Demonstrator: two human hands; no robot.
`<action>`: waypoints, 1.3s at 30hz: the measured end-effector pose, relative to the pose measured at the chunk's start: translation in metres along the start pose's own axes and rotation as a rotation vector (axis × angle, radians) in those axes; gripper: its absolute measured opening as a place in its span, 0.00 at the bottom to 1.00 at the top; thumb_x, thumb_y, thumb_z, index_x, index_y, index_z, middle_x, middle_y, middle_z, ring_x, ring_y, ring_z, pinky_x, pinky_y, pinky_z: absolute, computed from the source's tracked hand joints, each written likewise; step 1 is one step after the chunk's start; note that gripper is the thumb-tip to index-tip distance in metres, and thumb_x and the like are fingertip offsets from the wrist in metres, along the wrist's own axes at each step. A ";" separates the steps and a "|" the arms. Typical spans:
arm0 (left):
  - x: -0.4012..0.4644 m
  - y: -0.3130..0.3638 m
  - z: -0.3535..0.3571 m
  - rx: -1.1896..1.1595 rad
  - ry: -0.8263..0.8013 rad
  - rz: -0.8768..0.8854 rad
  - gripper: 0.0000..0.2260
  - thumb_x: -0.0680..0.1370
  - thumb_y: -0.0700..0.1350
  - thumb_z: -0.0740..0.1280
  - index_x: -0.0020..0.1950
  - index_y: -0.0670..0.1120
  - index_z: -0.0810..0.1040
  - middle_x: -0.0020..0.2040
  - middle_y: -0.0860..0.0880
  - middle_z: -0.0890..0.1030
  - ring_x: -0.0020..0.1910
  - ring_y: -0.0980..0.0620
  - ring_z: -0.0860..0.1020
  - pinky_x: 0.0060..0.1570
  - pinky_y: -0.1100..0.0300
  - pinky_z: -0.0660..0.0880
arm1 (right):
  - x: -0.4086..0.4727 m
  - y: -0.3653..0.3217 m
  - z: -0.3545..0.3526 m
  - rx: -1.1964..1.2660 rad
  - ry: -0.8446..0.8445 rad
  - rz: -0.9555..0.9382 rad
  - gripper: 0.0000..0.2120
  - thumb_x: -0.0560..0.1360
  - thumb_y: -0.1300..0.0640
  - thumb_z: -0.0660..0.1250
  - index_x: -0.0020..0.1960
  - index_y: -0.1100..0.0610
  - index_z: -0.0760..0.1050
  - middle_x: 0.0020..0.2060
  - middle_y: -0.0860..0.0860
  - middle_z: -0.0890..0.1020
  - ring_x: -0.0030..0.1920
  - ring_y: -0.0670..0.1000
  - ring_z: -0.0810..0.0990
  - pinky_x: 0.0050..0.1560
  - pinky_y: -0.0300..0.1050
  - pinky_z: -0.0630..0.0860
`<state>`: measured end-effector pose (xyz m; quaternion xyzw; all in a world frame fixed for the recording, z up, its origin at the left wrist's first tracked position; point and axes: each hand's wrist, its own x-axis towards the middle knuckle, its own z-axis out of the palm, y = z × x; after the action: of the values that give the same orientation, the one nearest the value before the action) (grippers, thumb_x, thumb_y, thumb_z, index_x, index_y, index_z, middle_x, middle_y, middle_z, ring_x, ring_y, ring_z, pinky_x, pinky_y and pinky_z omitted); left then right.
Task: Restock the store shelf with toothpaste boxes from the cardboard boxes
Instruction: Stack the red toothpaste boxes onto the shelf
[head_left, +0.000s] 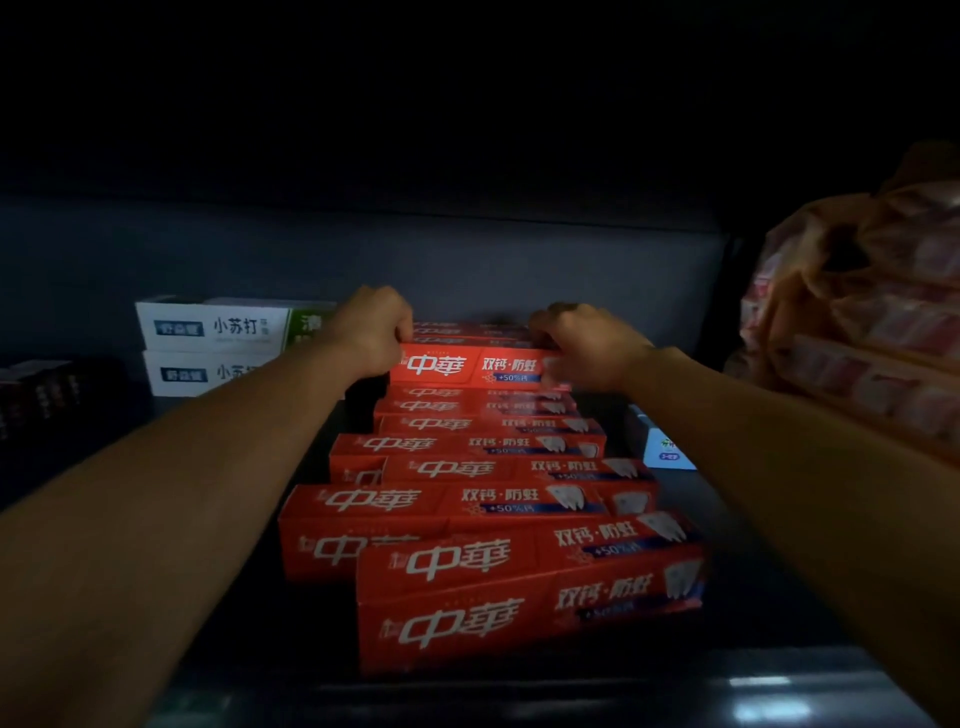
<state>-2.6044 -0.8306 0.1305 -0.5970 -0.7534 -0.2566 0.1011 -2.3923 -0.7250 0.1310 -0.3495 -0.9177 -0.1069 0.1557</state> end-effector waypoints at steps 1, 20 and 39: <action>0.001 0.000 0.000 -0.005 0.000 -0.005 0.07 0.74 0.35 0.70 0.50 0.42 0.82 0.53 0.45 0.82 0.51 0.47 0.79 0.52 0.55 0.75 | 0.001 0.000 0.001 -0.003 0.000 -0.002 0.20 0.72 0.54 0.71 0.61 0.52 0.70 0.56 0.51 0.76 0.49 0.48 0.73 0.48 0.45 0.71; -0.012 0.004 -0.020 0.010 -0.052 0.030 0.12 0.72 0.41 0.74 0.54 0.44 0.80 0.56 0.44 0.79 0.54 0.46 0.78 0.55 0.51 0.76 | -0.004 -0.019 -0.013 -0.107 0.007 0.006 0.24 0.74 0.55 0.70 0.68 0.54 0.67 0.62 0.53 0.74 0.61 0.54 0.74 0.56 0.48 0.72; -0.208 0.063 -0.118 0.009 -0.091 0.420 0.19 0.70 0.47 0.73 0.59 0.47 0.79 0.55 0.46 0.81 0.53 0.45 0.78 0.52 0.54 0.77 | -0.197 -0.127 -0.096 -0.178 0.156 -0.073 0.19 0.72 0.54 0.68 0.61 0.57 0.72 0.55 0.56 0.77 0.57 0.60 0.75 0.52 0.57 0.75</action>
<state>-2.5068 -1.0566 0.1517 -0.7512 -0.6174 -0.1996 0.1210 -2.3187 -0.9675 0.1384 -0.3190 -0.9018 -0.2202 0.1910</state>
